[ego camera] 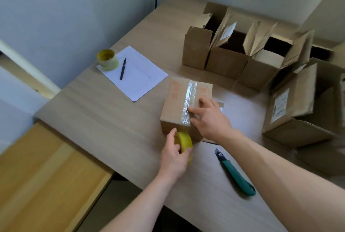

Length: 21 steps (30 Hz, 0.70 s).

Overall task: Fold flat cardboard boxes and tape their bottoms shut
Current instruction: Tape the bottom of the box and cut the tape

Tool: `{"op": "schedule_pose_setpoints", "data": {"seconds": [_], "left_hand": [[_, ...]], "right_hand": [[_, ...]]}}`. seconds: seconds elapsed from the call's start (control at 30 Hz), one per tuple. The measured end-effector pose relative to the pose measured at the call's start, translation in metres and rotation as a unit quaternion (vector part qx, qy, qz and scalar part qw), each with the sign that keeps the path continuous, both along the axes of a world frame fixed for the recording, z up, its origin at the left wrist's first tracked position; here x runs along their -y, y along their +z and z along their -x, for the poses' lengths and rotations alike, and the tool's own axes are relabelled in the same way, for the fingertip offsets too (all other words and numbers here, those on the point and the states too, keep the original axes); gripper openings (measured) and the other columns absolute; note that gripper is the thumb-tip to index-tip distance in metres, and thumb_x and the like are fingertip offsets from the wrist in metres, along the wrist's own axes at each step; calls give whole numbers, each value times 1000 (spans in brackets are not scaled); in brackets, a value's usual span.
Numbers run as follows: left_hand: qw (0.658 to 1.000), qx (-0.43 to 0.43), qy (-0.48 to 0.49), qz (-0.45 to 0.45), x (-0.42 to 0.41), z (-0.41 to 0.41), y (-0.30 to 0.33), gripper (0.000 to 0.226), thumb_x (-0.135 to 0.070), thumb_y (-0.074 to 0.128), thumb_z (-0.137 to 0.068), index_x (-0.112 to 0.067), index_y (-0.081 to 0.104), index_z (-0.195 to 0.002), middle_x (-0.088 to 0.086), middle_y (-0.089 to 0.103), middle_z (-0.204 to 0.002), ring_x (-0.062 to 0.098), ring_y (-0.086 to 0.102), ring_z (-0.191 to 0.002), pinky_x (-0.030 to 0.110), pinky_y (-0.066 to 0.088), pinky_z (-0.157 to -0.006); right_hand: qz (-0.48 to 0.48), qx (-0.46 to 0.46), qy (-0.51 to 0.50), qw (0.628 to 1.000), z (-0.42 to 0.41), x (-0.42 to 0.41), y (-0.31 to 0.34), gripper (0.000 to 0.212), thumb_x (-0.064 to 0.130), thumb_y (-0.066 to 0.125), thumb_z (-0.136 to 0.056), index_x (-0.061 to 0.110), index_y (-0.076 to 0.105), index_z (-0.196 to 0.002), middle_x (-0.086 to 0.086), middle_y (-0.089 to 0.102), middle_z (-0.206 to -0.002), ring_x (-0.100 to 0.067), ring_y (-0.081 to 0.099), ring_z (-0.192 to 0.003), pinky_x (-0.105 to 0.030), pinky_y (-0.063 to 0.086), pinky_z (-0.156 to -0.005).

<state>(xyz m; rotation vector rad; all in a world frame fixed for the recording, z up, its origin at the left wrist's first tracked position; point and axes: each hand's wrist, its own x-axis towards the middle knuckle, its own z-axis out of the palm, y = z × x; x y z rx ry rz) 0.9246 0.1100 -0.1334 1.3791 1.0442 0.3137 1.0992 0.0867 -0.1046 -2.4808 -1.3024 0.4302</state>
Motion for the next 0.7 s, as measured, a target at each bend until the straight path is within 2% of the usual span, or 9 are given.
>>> {"op": "schedule_pose_setpoints", "data": {"seconds": [0.1, 0.17, 0.27, 0.33, 0.43, 0.57, 0.7], "left_hand": [[993, 12, 42, 113, -20, -5, -2, 56, 6, 66, -84, -25, 48, -127, 13, 71, -87, 16, 65, -60, 28, 54, -57], [988, -2, 45, 150, -31, -9, -2, 35, 6, 66, -82, -18, 60, -106, 17, 69, -78, 27, 63, -59, 32, 52, -53], [986, -22, 62, 150, -35, -14, -4, 9, -3, 68, -81, -11, 67, -85, 16, 63, -65, 28, 57, -51, 33, 50, -50], [988, -39, 78, 128, -33, -17, -3, 7, -7, 71, -79, -13, 69, -76, 8, 60, -55, 24, 52, -40, 33, 48, -47], [982, -60, 105, 143, -34, -20, -2, 9, -5, 72, -76, -12, 67, -71, 11, 57, -55, 23, 48, -36, 27, 45, -39], [979, -94, 89, 160, -46, -34, 3, 8, -3, 70, -75, -5, 62, -75, 18, 58, -67, 28, 51, -38, 28, 44, -38], [978, -111, 56, 165, -54, -41, 6, 5, -3, 68, -77, -1, 65, -74, 19, 61, -67, 28, 53, -38, 28, 46, -38]], "right_hand": [[5, -18, -5, 1000, -1, -1, 1, 37, 41, 56, -89, 46, 55, -125, 8, 32, -139, -14, 19, -134, -43, 41, -99], [-1, -23, -10, 1000, -1, -1, 0, 37, 42, 57, -89, 47, 56, -126, 9, 32, -141, -13, 18, -135, -43, 40, -100], [-6, -34, -13, 999, -2, -1, -4, 39, 43, 58, -89, 47, 56, -128, 10, 30, -145, -11, 17, -136, -42, 37, -105], [0, -39, -12, 999, -4, -1, -5, 41, 44, 59, -89, 47, 56, -129, 11, 28, -147, -11, 16, -138, -40, 35, -106], [4, -42, -15, 999, -5, -1, -5, 41, 45, 60, -87, 48, 57, -128, 13, 28, -143, -11, 18, -136, -38, 36, -105], [9, -48, -20, 999, -5, -3, -4, 42, 43, 61, -86, 47, 58, -127, 13, 29, -140, -12, 20, -134, -37, 35, -107], [49, -83, 0, 995, -11, -3, 5, 54, 38, 66, -84, 45, 52, -136, 9, 22, -154, -12, 12, -143, -39, 25, -117]]}}
